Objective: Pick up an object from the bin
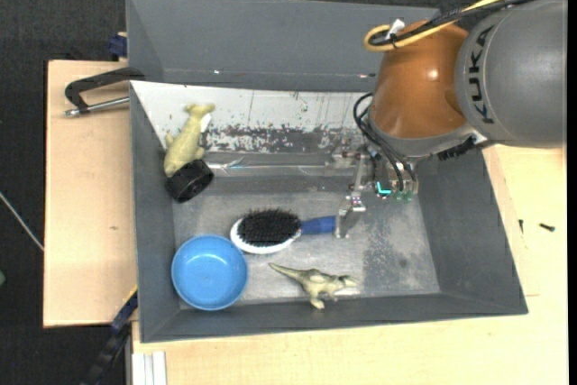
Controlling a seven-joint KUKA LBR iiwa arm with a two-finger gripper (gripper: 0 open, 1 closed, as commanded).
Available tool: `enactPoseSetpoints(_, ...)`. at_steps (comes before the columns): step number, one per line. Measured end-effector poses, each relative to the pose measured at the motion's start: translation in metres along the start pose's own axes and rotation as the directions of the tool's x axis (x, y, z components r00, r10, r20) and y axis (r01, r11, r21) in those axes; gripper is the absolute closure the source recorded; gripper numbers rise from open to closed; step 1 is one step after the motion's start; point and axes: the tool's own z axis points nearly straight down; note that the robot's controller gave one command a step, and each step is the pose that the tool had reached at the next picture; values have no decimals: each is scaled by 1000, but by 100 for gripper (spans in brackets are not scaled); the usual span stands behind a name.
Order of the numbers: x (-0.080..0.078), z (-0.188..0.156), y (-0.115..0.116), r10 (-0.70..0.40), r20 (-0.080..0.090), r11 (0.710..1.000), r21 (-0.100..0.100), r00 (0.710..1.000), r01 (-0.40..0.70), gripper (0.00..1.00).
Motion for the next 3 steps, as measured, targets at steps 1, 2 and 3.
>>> enactPoseSetpoints(1,-13,62,43,142,7,990,-2,990,-142,0)
enactPoseSetpoints(2,-13,60,41,143,11,990,-2,990,-143,100)
enactPoseSetpoints(3,-9,-41,63,176,17,984,-5,984,-176,100)
